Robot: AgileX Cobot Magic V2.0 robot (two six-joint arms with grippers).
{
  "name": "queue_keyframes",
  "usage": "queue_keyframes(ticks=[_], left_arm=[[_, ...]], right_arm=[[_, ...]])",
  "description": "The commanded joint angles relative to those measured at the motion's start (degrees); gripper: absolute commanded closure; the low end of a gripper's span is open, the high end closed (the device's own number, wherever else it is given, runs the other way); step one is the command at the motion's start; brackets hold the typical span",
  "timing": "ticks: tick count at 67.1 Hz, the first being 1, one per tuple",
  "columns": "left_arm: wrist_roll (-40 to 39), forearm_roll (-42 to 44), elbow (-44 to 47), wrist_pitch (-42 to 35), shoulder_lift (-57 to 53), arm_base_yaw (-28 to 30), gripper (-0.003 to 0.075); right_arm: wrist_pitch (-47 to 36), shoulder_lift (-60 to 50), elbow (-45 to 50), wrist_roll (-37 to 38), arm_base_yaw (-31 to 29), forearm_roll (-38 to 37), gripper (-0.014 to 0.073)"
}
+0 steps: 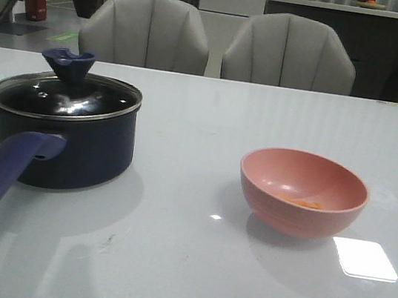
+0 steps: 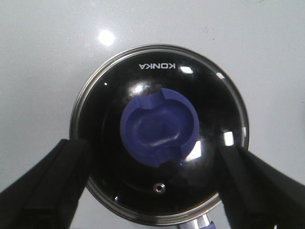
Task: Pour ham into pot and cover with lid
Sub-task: 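Lower the left gripper and grasp the blue lid knob, then lift the glass lid off the saucepan and set it beside the pot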
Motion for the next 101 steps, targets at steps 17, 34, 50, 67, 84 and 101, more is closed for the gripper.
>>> queue_keyframes(ticks=[17,34,50,67,84,101], left_arm=[[-3.46,0.84,-12.80,7.32,8.84,-0.49,0.0132],[-3.46,-0.71,-15.49,9.54,12.95,-0.39,0.0086],[-3.49,-1.05,-15.49,10.02,14.39,-0.39,0.0085],[-3.49,-1.05,-15.53,11.86,14.39,-0.39,0.0300],[-3.49,-0.77,-16.57,12.28,14.39,-0.39,0.0432],[-3.10,4.25,-19.01,13.90,11.60,-0.39,0.0432]], right_arm=[[-5.04,-1.12,-0.33,-0.45,-0.22,-0.53,0.0432],[-5.04,-1.12,-0.33,-0.45,-0.22,-0.53,0.0432],[-5.04,-1.12,-0.33,-0.45,-0.22,-0.53,0.0432],[-5.04,-1.12,-0.33,-0.45,-0.22,-0.53,0.0432],[-5.04,-1.12,-0.33,-0.45,-0.22,-0.53,0.0432],[-5.04,-1.12,-0.33,-0.45,0.10,-0.53,0.0432]])
